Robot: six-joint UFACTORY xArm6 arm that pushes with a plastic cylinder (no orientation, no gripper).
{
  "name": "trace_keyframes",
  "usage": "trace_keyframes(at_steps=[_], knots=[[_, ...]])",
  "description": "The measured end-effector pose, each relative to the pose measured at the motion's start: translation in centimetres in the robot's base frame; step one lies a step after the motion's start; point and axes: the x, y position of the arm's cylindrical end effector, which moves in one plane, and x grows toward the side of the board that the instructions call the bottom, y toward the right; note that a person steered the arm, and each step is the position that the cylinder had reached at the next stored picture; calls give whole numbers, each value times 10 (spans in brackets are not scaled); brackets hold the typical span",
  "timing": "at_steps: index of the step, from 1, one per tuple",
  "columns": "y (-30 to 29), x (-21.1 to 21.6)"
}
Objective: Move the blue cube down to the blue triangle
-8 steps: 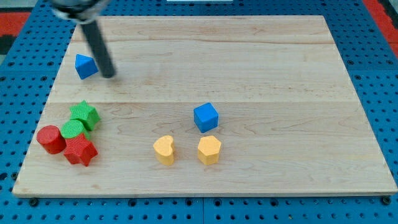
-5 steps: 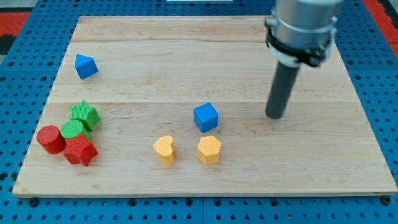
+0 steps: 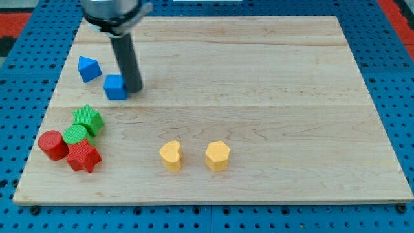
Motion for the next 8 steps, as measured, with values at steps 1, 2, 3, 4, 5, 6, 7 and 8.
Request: trace_keyframes(at_steps=[1,2,3,4,5,6,7,8], knots=[[-34,-14],[-34,-26],[-34,-35],[-34,-44],[-36,-49],[-17,-49],[60,-50],[90,-51]])
